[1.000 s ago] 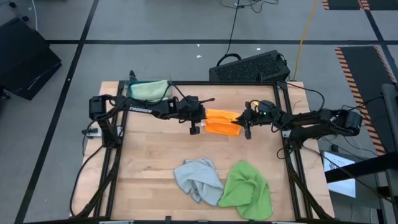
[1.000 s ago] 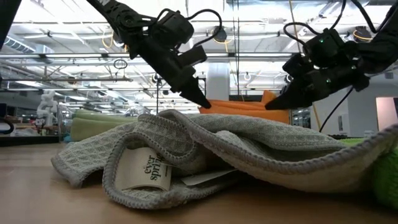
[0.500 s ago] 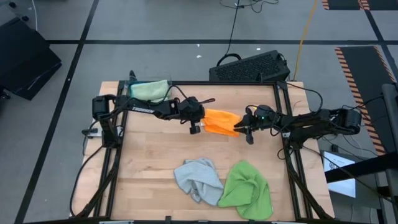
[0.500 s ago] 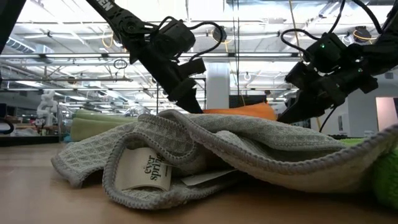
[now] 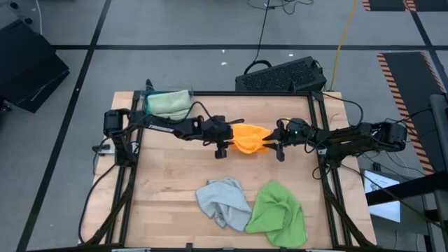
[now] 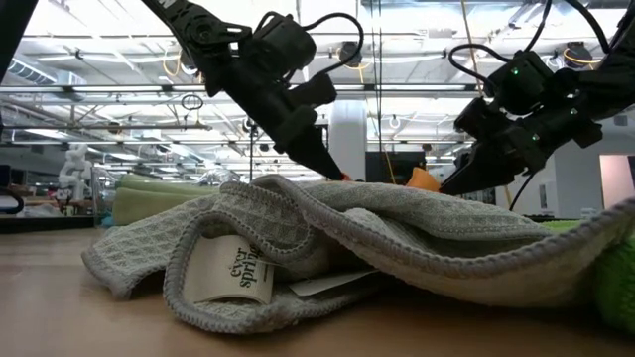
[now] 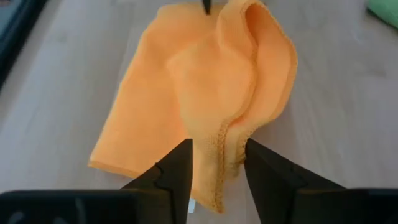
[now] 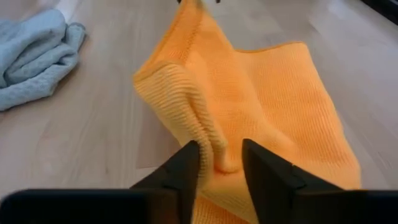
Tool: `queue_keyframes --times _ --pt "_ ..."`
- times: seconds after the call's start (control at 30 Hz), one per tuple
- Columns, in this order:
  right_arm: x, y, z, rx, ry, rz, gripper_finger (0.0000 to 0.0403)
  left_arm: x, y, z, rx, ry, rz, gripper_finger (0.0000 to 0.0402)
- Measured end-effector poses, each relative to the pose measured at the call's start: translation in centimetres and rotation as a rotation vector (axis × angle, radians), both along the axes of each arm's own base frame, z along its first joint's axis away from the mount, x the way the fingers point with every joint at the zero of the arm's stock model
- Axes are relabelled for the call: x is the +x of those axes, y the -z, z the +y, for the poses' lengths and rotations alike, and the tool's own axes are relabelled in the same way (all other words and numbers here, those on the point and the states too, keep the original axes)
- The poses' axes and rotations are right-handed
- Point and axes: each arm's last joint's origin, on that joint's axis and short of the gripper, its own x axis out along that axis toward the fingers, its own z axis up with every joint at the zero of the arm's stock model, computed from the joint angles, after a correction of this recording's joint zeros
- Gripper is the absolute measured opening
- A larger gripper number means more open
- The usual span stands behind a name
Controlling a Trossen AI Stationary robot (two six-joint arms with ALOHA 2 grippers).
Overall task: Fold microfiber towels
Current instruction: Fold the orange microfiber cloth
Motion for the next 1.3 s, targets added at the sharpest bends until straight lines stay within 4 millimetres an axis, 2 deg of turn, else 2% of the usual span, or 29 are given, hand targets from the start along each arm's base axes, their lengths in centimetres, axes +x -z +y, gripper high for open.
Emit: queue_keyframes --times 0.17,0.23,0.5,0.57,0.63,0.77,0.9,1.07,1.2,1.3 --pt "0.0 0.0 0.0 -0.012 -0.007 0.000 0.0025 0.0 0.1 -0.1 0.036 -0.034 0.011 0.0145" --pt "0.0 0.0 0.0 -0.012 -0.007 -0.001 0.0007 0.1 0.4 0.0 0.028 -0.049 0.018 0.0145" --pt "-0.1 0.3 0.1 -0.003 -0.018 0.032 0.0016 0.4 2.2 -0.5 0.065 -0.014 0.084 0.0143" --pt "-0.1 0.3 0.3 0.004 -0.022 0.036 0.0011 0.5 2.2 -0.8 0.080 0.008 0.084 0.0128" --pt "0.0 0.3 0.5 0.016 -0.025 0.030 0.0012 0.5 2.2 -1.0 0.091 0.025 0.079 0.0096" --pt "0.3 0.1 1.0 0.010 -0.050 0.017 0.0049 0.6 2.1 -1.2 0.095 0.041 0.066 0.0015" --pt "0.4 0.1 1.7 -0.031 -0.037 0.036 0.0114 0.6 2.1 -1.2 0.080 0.035 0.063 0.0014" --pt "0.7 -0.4 3.8 -0.036 -0.145 0.014 0.0188 0.9 1.9 -1.2 0.073 0.028 0.030 0.0006" --pt "1.0 -0.4 6.0 -0.117 -0.175 0.035 0.0212 0.9 1.8 -1.2 0.056 0.012 0.023 0.0008" --pt "1.0 -0.2 7.0 -0.216 -0.113 0.059 0.0214 0.9 1.8 -1.2 0.044 0.000 0.016 0.0005"
